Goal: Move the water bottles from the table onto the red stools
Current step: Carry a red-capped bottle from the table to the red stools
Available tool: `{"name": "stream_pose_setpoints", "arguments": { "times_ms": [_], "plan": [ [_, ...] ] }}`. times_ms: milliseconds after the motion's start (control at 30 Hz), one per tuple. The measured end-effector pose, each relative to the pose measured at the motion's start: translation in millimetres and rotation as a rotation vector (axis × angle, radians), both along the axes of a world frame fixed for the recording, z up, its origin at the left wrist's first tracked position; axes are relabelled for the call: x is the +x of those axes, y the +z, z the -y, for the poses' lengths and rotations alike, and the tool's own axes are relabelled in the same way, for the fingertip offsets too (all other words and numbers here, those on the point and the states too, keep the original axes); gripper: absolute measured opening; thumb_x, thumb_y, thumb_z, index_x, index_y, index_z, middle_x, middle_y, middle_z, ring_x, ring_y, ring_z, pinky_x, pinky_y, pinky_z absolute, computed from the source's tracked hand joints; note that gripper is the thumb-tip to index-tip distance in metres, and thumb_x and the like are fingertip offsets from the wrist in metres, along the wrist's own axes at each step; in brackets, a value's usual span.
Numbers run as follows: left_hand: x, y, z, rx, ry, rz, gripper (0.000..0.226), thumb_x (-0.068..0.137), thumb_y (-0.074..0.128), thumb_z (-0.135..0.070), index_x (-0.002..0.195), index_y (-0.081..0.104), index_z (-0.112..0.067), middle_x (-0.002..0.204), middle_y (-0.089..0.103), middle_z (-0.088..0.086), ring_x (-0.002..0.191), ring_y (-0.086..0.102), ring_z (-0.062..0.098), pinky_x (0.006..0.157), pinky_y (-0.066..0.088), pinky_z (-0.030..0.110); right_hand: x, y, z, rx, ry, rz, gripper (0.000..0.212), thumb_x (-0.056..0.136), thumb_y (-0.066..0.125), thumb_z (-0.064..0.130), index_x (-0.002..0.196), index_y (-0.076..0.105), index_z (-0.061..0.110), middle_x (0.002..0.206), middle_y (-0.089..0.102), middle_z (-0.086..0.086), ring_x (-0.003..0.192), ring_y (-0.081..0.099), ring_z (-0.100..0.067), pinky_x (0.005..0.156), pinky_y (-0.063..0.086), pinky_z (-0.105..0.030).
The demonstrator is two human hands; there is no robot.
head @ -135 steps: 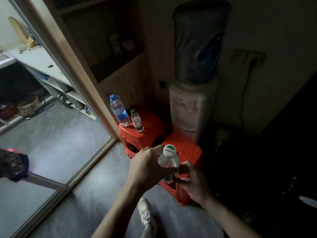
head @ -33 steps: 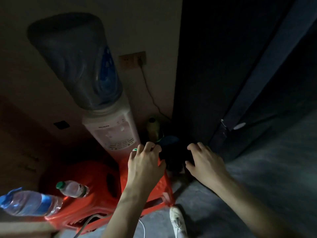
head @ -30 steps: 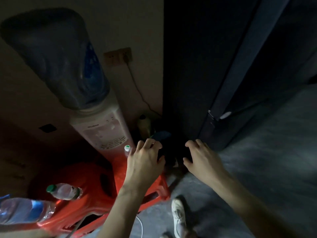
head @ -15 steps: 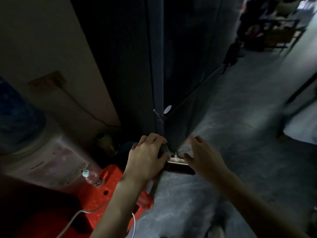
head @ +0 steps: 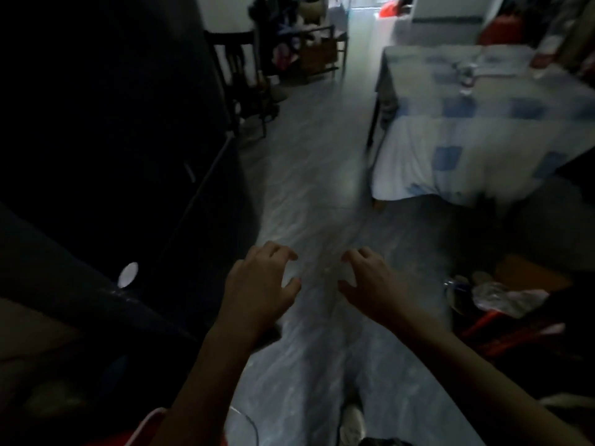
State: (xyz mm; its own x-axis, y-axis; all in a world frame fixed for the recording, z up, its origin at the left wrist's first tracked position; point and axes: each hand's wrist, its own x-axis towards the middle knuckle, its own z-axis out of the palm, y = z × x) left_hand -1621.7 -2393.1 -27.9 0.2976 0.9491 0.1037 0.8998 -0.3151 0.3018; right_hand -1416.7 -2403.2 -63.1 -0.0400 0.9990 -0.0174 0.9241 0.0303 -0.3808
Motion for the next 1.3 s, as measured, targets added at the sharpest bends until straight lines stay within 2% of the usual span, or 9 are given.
{"name": "stream_pose_setpoints", "arguments": {
  "times_ms": [233,400,500,667,833,900,967,1067,1300],
  "plan": [
    [138.2,5.8,-63.4,0.066,-0.144,-0.011,0.038,0.087,0.06,-0.047,0.123,0.057,-0.033,0.13,0.055,-0.012,0.115,0.053,0.012,0.09,0.044,0.034,134.3,8.8,-25.8,0.036,-0.2,0.023,0.044,0.085,0.065,0.04,0.123,0.054,0.021,0.123,0.056,-0.004,0.111,0.058,-0.025,0.085,0.051,-0.037],
    [214.5,10.9,-95.1,0.097,-0.212,-0.018,0.035,0.087,0.061,-0.046,0.119,0.06,-0.032,0.126,0.057,-0.01,0.111,0.056,0.014,0.083,0.049,0.034,210.1,27.1,-41.3,0.083,-0.299,0.037,0.042,0.086,0.065,0.04,0.122,0.054,0.021,0.122,0.055,-0.005,0.109,0.058,-0.024,0.082,0.051,-0.036],
    [250.1,11.6,-112.4,0.106,-0.245,-0.02,0.033,0.086,0.062,-0.046,0.116,0.061,-0.032,0.123,0.059,-0.01,0.106,0.058,0.013,0.08,0.051,0.034,244.4,34.0,-48.1,0.106,-0.367,0.026,0.043,0.086,0.067,0.041,0.122,0.052,0.021,0.123,0.055,-0.004,0.107,0.058,-0.022,0.083,0.054,-0.039],
    [303.0,2.1,-139.7,0.107,-0.335,-0.054,0.031,0.086,0.062,-0.045,0.113,0.062,-0.031,0.121,0.061,-0.009,0.104,0.059,0.015,0.078,0.049,0.031,287.0,27.4,-57.6,0.067,-0.451,-0.017,0.046,0.088,0.065,0.039,0.127,0.051,0.02,0.126,0.053,-0.005,0.112,0.055,-0.024,0.083,0.047,-0.034],
    [357.3,-11.2,-178.9,0.077,-0.425,-0.049,0.03,0.084,0.064,-0.044,0.11,0.064,-0.03,0.118,0.062,-0.008,0.1,0.062,0.018,0.075,0.05,0.034,327.3,14.9,-78.8,0.025,-0.516,-0.041,0.044,0.088,0.063,0.039,0.126,0.05,0.021,0.125,0.052,-0.005,0.112,0.054,-0.023,0.082,0.047,-0.034],
    [378.2,-14.7,-200.6,0.084,-0.44,-0.057,0.031,0.084,0.063,-0.045,0.111,0.063,-0.03,0.118,0.061,-0.009,0.1,0.062,0.018,0.075,0.049,0.034,346.5,11.7,-95.8,0.009,-0.541,-0.038,0.042,0.089,0.062,0.038,0.126,0.05,0.021,0.124,0.052,-0.004,0.109,0.054,-0.021,0.077,0.042,-0.03],
    [398.3,-18.2,-226.6,0.083,-0.456,-0.047,0.032,0.084,0.063,-0.045,0.112,0.063,-0.03,0.118,0.061,-0.009,0.1,0.061,0.018,0.075,0.049,0.035,363.7,8.7,-118.4,0.004,-0.551,-0.04,0.041,0.089,0.061,0.038,0.125,0.05,0.021,0.122,0.053,-0.004,0.107,0.054,-0.021,0.076,0.043,-0.031],
    [427.4,-20.4,-270.1,0.07,-0.471,-0.039,0.034,0.084,0.063,-0.045,0.115,0.063,-0.03,0.121,0.061,-0.008,0.103,0.061,0.017,0.077,0.047,0.034,387.8,9.7,-162.3,-0.018,-0.559,-0.04,0.043,0.089,0.061,0.039,0.126,0.048,0.022,0.124,0.052,-0.004,0.109,0.054,-0.021,0.082,0.051,-0.036],
    [493.9,-14.9,-365.8,0.09,-0.504,-0.02,0.028,0.085,0.058,-0.047,0.106,0.063,-0.029,0.112,0.062,-0.007,0.098,0.061,0.019,0.073,0.047,0.033,446.9,22.4,-263.1,-0.011,-0.587,-0.016,0.041,0.088,0.061,0.037,0.123,0.051,0.018,0.121,0.053,-0.006,0.111,0.054,-0.025,0.087,0.051,-0.041]
  ]
}}
